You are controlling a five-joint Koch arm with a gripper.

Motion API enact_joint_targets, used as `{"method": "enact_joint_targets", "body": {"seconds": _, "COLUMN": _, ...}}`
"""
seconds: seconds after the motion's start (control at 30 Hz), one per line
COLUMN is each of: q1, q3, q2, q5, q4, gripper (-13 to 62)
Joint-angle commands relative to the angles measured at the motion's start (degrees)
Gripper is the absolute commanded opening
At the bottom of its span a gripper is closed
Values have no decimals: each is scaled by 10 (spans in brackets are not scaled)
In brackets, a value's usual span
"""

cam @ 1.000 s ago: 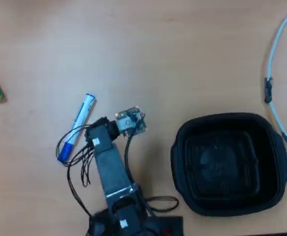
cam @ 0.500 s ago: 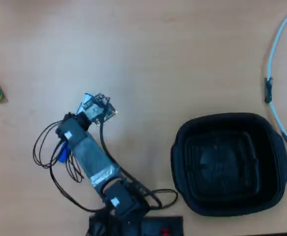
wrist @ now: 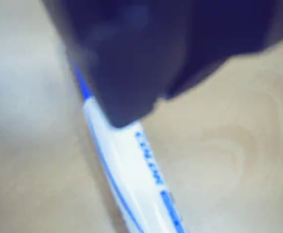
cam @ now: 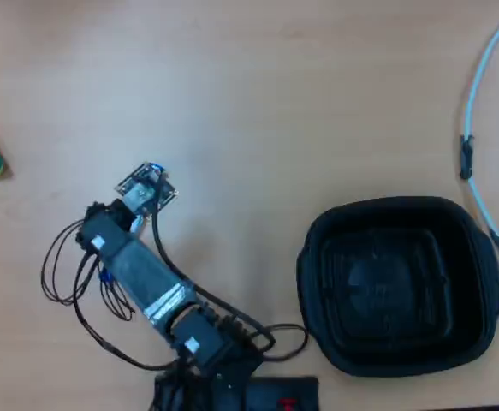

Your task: Pick up the blue pen and put it in the black bowl

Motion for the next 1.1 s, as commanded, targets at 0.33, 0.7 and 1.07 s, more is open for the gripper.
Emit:
{"method": "enact_joint_targets", "body": {"seconds": 0.33, "q1": -11, "q3": -33, "q2": 1, "q5": 23, "q4": -13, "gripper": 238}}
{"method": "enact_joint_targets", "body": {"seconds": 0.7, "q1": -4, "q3": 9, "q2": -7, "q5": 21, "q4": -14, "gripper": 547}}
{"method": "enact_joint_targets", "body": {"seconds": 1.07, "q1": 21, "q3": 29, "q2": -55, "q5": 21, "q4": -18, "gripper": 577}}
